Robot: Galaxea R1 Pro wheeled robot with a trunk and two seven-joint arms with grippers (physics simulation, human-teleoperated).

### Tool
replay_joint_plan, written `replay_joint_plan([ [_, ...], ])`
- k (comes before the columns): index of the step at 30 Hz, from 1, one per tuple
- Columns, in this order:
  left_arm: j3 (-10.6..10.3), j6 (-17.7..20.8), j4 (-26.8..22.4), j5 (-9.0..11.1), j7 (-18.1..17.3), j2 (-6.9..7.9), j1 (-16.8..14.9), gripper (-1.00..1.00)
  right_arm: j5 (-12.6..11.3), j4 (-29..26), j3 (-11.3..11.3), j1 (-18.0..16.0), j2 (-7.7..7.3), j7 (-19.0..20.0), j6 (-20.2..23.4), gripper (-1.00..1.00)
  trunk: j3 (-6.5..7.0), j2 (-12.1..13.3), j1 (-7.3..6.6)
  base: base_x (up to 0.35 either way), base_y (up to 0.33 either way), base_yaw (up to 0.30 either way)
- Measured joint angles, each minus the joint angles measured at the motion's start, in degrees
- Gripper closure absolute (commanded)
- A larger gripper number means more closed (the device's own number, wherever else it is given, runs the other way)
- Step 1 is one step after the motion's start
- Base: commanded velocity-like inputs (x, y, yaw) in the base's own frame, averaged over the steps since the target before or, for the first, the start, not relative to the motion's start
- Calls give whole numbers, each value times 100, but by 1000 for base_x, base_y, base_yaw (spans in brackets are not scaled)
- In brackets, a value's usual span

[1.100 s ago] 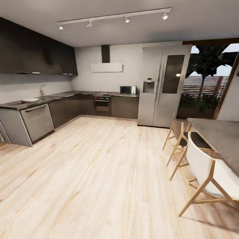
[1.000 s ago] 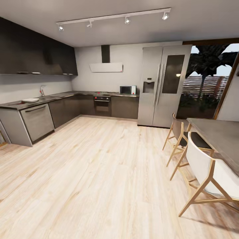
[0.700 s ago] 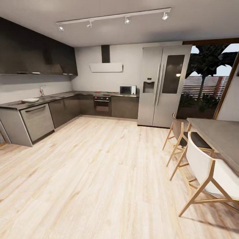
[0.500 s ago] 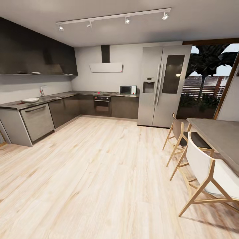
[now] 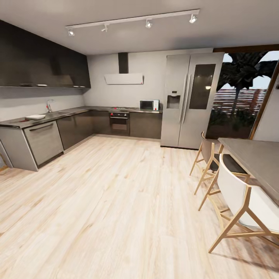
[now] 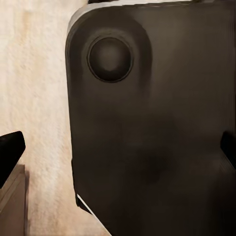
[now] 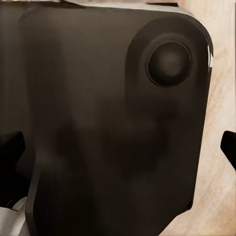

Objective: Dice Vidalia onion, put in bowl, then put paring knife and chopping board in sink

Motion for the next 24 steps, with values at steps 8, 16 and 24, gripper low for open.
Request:
replay_joint_plan([
  [8,7,-565,-116,-1,0,15,0,-100,-27,-86,-6,0,60,4,1,-100,0,0,0,0,0,0],
  [16,10,-614,-824,8,0,13,1,-100,-17,-217,-7,0,73,6,-319,-100,0,0,0,0,0,0],
  [24,7,-621,-1764,15,0,-17,1,-100,1,-1050,-8,-1,67,-58,-1656,-100,0,0,0,0,0,0],
])
